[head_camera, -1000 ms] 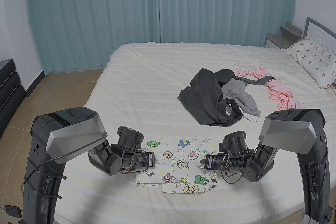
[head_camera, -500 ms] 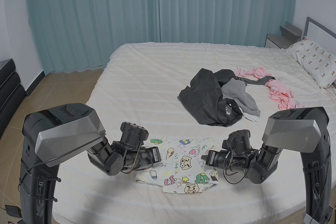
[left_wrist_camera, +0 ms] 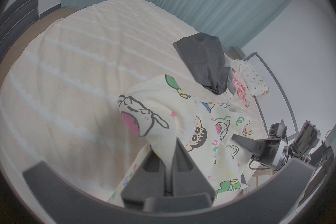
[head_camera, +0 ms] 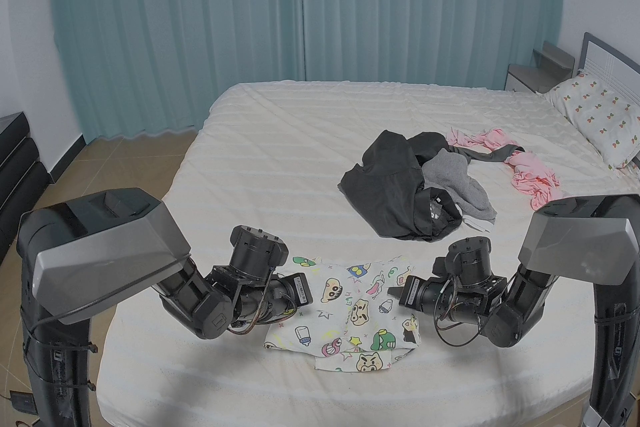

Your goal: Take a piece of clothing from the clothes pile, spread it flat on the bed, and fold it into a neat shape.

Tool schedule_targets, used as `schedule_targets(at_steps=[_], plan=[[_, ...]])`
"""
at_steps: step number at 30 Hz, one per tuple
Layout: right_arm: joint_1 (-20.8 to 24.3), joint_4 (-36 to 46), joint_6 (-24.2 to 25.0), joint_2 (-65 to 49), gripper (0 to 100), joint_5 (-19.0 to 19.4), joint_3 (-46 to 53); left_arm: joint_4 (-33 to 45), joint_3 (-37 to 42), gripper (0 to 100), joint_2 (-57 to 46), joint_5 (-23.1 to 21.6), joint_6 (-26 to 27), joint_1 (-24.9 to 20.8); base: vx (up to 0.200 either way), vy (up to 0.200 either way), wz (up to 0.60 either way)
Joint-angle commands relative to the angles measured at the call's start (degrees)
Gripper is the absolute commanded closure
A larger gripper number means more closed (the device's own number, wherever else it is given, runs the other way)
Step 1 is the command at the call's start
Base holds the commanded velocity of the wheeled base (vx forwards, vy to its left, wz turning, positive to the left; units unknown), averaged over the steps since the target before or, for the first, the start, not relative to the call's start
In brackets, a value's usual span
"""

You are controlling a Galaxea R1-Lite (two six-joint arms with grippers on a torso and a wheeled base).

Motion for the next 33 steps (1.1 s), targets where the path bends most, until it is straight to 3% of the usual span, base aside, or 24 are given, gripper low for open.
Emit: schedule_targets(at_steps=[1, 33], plan=[[0.0, 0.0, 0.6, -2.7, 100, 0.0, 1.2, 0.1, 0.5, 100, -2.5, 0.0, -0.3, -0.7, 0.0, -0.2, 0.0], [-2.9, 3.4, 0.1, -11.3, 100, 0.0, 6.4, 2.1, 0.1, 100, -5.8, -0.4, -3.9, -6.6, 0.0, -0.2, 0.0]])
